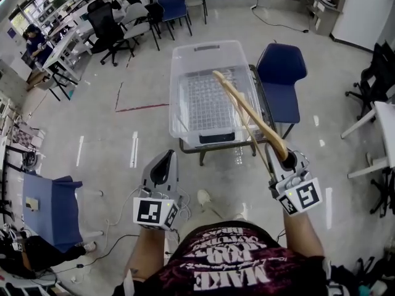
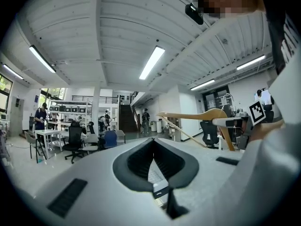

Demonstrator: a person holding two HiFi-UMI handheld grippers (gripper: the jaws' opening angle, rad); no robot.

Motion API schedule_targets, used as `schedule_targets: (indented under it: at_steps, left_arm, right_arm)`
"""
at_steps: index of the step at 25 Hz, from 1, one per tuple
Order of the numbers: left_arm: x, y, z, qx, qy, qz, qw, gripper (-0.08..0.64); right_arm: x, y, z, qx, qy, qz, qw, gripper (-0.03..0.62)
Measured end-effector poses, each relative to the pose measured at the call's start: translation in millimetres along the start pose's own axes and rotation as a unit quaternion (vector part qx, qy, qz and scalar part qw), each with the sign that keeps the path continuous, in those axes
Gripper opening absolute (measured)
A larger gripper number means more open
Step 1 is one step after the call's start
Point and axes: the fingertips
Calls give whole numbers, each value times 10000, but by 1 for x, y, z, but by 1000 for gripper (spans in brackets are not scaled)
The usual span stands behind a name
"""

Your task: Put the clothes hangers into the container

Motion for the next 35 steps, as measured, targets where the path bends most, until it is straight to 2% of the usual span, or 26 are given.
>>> schedule_targets:
  at_steps: [11, 16, 27, 35]
  left_arm:
    - [-14, -68, 66, 267, -47, -160, 9995, 6]
    - [-17, -84, 95, 370, 91, -268, 9989, 6]
    - [-19, -114, 129, 682, 149, -430, 9966, 6]
    - [-9, -131, 143, 642, 271, -287, 9972, 6]
  right_arm:
    - [2, -82, -15, 217, 102, -36, 9997, 57]
    - [7, -114, -10, 254, 96, 60, 9996, 57]
    - [-10, -158, -7, 474, 297, 72, 9984, 57]
    - [-13, -168, -12, 531, 390, 103, 9978, 57]
Point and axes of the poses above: the fingertips, and each gripper's own axes: y backward along the fingers, z to its left, x out of its underside, and after that the axes turned 4 degrees about y, right-handed
